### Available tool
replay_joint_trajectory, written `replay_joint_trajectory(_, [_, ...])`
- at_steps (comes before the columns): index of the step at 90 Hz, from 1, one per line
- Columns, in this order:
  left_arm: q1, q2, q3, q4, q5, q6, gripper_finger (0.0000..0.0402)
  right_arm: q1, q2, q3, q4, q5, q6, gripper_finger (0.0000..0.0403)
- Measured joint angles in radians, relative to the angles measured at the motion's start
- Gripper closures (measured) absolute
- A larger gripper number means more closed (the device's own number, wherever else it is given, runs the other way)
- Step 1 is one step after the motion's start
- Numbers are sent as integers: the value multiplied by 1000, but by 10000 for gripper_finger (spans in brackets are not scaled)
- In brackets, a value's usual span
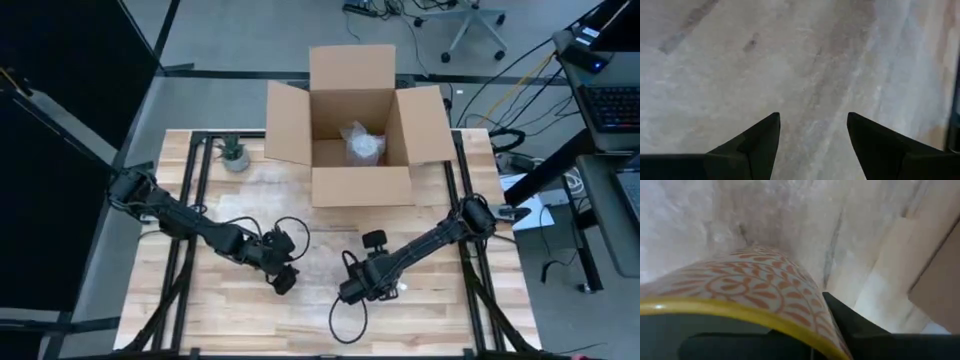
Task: Wrap mug
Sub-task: Wrap the orange patterned mug with bubble wrap
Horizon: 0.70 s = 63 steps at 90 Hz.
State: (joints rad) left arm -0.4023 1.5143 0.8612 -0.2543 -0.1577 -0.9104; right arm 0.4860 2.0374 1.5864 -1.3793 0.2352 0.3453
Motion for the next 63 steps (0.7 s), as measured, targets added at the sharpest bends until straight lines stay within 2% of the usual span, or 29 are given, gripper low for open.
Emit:
replay_joint_trajectory(8, [-5,-36,31,-61,-1,10,180,10,-36,1,8,1,30,392])
replay_joint_trajectory(15, [-7,-74,38,-156,-42,29,180,10,-71,1,53,11,54,392])
replay_joint_trajectory(31, [-4,-117,31,-433,-272,27,180,8,-112,4,330,85,73,392])
replay_joint_trajectory(37, [8,-117,8,-499,-309,10,180,9,-105,-9,467,82,55,392])
replay_joint_trajectory(46, [30,-116,-50,-498,-311,4,180,10,-81,-42,627,72,47,392])
replay_joint_trajectory(63, [44,-116,-156,-392,-289,-35,180,13,-43,-93,600,72,88,392])
